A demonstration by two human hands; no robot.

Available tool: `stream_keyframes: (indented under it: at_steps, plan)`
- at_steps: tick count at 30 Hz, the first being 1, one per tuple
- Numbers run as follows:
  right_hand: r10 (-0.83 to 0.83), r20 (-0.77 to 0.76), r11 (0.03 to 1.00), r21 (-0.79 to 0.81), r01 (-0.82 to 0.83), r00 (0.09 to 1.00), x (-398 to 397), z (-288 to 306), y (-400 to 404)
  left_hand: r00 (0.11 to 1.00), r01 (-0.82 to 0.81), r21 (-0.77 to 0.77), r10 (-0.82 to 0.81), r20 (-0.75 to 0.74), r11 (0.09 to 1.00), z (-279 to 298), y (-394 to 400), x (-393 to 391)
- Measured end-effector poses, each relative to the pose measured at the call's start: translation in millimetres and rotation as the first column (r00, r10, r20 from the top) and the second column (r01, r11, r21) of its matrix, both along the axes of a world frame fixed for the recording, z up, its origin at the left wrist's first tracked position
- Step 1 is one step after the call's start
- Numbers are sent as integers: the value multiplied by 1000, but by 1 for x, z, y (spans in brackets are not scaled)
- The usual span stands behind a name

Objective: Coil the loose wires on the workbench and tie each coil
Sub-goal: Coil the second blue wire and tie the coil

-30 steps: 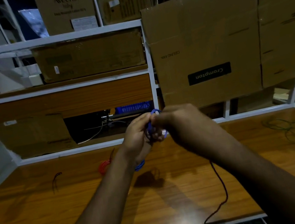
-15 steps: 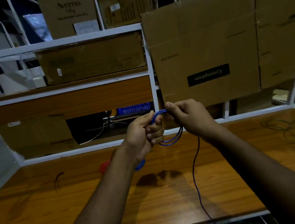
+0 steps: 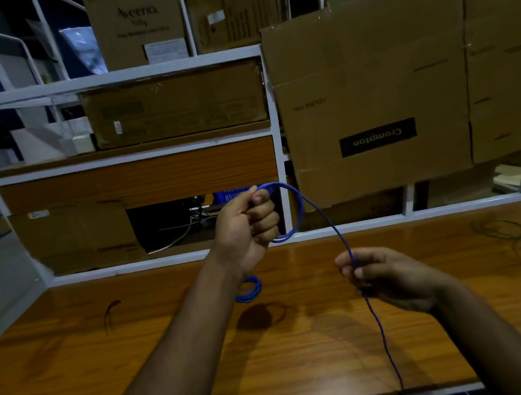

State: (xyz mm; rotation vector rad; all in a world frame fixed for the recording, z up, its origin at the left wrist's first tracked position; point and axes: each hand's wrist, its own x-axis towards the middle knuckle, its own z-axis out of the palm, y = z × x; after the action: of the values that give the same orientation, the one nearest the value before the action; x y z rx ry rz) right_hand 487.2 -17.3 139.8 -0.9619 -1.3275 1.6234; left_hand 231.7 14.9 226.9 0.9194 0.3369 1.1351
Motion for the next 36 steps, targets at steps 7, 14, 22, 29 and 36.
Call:
stream_keyframes:
  at_steps: [7, 14, 22, 29, 36]
  plan:
    - [-526, 598, 838, 486, 249, 605, -66, -1, -28, 998, 28, -14, -27, 50, 1000, -4, 9, 11]
    - [-380, 850, 730, 518, -446, 366, -101, 90, -75, 1000, -16, -21, 17, 27, 1000, -9, 12, 16]
    - [-728, 468, 241, 859, -452, 500, -93, 136, -30, 964, -129, 166, 163, -211, 978, -6, 1, 13]
    - [-903, 342, 244, 907, -343, 261, -76, 142, 16, 983, 25, 67, -12, -181, 997, -2, -1, 5]
    - [-261, 403, 802, 596, -35, 877, -48, 115, 32, 991, 125, -34, -126, -36, 992, 5, -2, -4]
